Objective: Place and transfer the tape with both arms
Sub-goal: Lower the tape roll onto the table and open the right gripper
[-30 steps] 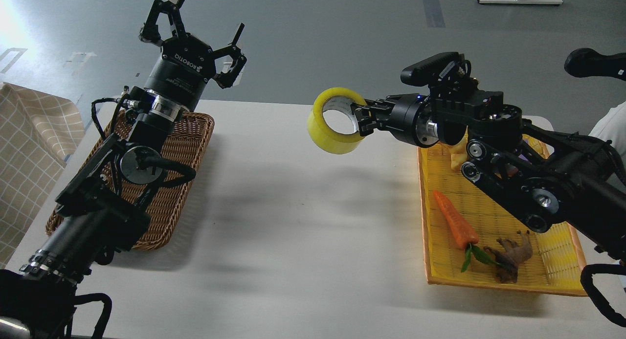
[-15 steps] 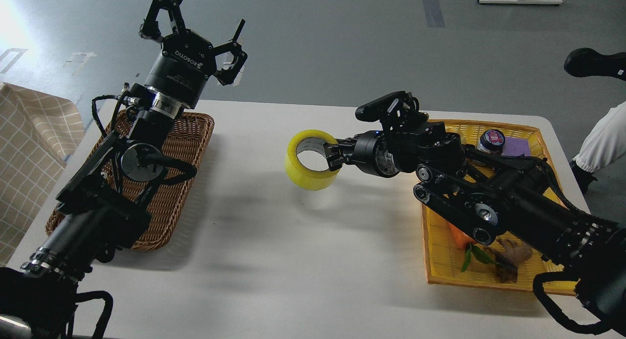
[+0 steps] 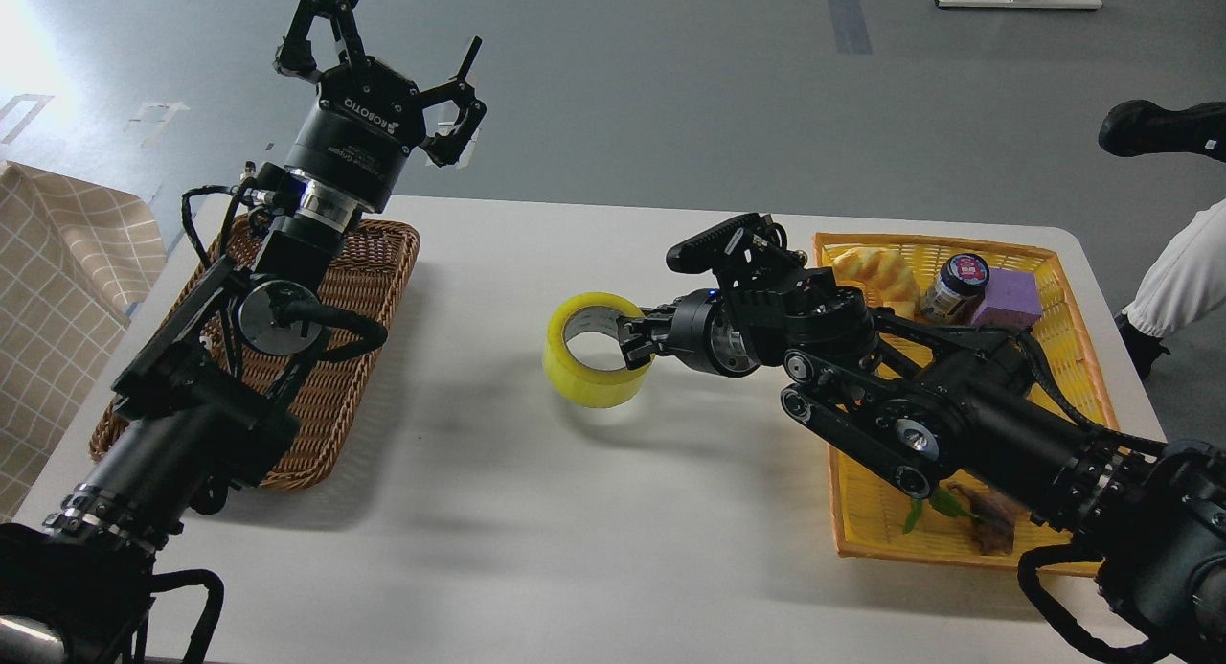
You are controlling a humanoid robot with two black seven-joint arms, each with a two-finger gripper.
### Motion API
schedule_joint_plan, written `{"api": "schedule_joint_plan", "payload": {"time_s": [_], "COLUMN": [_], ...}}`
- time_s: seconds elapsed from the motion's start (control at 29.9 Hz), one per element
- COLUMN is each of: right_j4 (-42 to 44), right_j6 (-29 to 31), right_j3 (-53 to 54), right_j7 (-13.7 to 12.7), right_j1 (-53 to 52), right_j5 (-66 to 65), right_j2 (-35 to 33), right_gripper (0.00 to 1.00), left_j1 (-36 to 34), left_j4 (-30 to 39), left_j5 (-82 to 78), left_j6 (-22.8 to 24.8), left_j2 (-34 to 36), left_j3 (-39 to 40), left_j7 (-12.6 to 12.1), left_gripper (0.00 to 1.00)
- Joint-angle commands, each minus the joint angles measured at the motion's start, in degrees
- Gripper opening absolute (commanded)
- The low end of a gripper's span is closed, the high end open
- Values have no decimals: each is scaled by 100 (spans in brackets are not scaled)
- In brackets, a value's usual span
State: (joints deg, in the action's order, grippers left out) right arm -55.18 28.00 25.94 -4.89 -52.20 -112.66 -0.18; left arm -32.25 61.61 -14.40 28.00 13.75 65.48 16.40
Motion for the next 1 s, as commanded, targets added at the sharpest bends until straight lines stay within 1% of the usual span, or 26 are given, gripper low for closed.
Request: {"api": "schedule_joint_plan", "payload": {"time_s": [0.0, 0.13, 0.97], "right_j4": [252, 402, 411], "right_j6": [0, 0, 0], "right_j3": [-45, -45, -151], "right_j7": [-3, -3, 6], "right_j1": [-9, -36, 26], "right_j5": [-1, -1, 16], "right_j2": [18, 18, 18], "right_gripper": [0, 0, 0], "left_j1": [-1, -1, -1], "left_j4": [0, 0, 0], "left_j5": [-2, -2, -2], "left_j6": [0, 0, 0], "left_j2": [-12, -12, 5], "left_j3": [-1, -1, -1], "left_j7": [-5, -5, -5], "left_gripper": [98, 98, 98]}}
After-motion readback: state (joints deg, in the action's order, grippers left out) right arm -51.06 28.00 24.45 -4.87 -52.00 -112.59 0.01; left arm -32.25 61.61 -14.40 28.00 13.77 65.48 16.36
